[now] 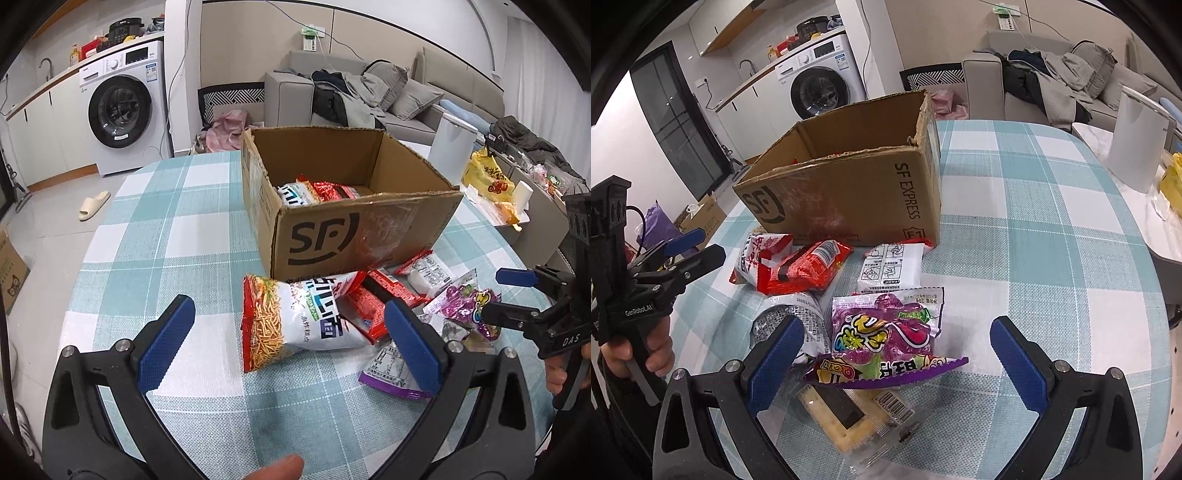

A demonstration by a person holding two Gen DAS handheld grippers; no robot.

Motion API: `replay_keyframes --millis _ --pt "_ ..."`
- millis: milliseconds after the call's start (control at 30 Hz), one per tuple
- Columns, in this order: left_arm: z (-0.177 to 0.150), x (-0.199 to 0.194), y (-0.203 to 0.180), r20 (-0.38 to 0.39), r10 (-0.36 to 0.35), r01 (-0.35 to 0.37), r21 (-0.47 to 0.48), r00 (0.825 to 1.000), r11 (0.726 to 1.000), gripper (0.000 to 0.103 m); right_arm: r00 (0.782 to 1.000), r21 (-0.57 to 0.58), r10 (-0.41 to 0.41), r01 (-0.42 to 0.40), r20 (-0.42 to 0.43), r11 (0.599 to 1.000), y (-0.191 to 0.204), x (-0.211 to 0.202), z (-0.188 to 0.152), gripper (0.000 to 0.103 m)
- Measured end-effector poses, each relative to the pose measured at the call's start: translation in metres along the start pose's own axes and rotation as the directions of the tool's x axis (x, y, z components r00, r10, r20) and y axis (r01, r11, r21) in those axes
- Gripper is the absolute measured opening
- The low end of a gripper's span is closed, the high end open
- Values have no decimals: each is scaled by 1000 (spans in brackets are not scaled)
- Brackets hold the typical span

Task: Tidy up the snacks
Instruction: 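Move both tools back toward the remaining snacks on the table, then grasp the noodle bag with the left tool while the right tool grasps the purple candy bag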

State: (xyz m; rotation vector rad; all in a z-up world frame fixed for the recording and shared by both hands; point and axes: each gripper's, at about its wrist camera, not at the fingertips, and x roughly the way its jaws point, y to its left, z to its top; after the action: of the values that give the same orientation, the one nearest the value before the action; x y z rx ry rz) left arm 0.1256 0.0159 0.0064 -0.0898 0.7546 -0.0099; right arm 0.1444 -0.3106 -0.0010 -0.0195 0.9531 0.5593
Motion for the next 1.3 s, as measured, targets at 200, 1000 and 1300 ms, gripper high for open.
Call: replay_keyframes --millis 200,1000,1300 --pt "-3 8 1 -18 2 -2 0 1000 1000 102 1000 -12 17 -18 -25 1000 2 7 -2 103" --pt "-9 38 20 -80 4 -9 -57 997 998 102 996 30 66 -65 -59 997 -18 23 -7 88" --pt "-10 46 26 -95 -13 5 -88 995 996 102 991 24 131 -131 -13 991 -14 19 -5 56"
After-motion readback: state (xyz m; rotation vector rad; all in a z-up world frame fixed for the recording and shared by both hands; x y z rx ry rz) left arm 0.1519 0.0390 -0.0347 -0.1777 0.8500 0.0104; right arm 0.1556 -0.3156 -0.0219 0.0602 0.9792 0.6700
